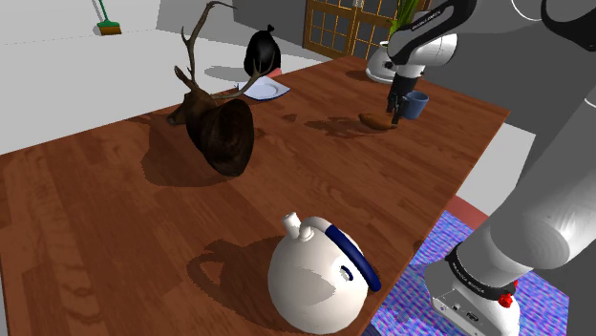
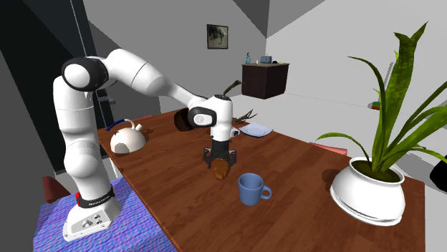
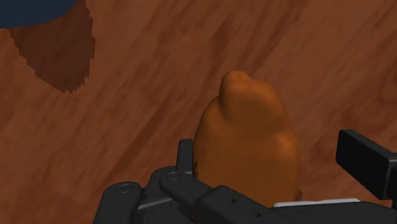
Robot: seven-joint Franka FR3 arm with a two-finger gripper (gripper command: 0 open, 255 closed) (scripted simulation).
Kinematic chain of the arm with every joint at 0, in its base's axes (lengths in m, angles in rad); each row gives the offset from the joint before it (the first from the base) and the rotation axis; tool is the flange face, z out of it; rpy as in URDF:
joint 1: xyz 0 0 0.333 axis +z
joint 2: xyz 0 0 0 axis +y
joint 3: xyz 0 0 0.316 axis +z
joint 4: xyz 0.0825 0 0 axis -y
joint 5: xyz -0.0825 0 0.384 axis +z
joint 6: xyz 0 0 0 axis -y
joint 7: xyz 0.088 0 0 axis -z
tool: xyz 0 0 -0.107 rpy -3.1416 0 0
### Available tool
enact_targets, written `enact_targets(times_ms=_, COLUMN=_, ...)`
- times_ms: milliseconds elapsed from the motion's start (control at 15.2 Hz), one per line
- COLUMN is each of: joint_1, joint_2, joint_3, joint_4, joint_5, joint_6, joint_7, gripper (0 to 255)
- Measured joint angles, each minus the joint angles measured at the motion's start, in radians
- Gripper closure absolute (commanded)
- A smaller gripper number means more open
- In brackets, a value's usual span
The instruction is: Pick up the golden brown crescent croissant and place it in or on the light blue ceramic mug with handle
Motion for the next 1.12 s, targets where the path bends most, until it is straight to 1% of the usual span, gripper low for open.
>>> enact_targets(times_ms=330, joint_1=-0.003, joint_2=0.036, joint_3=0.003, joint_4=-0.020, joint_5=0.015, joint_6=0.049, joint_7=-0.010, gripper=0)
enact_targets(times_ms=726, joint_1=-0.004, joint_2=0.038, joint_3=0.003, joint_4=-0.024, joint_5=0.017, joint_6=0.055, joint_7=-0.012, gripper=0)
enact_targets(times_ms=792, joint_1=-0.004, joint_2=0.038, joint_3=0.003, joint_4=-0.024, joint_5=0.017, joint_6=0.055, joint_7=-0.012, gripper=255)
enact_targets(times_ms=1122, joint_1=-0.004, joint_2=0.038, joint_3=0.002, joint_4=-0.023, joint_5=0.017, joint_6=0.055, joint_7=-0.012, gripper=255)
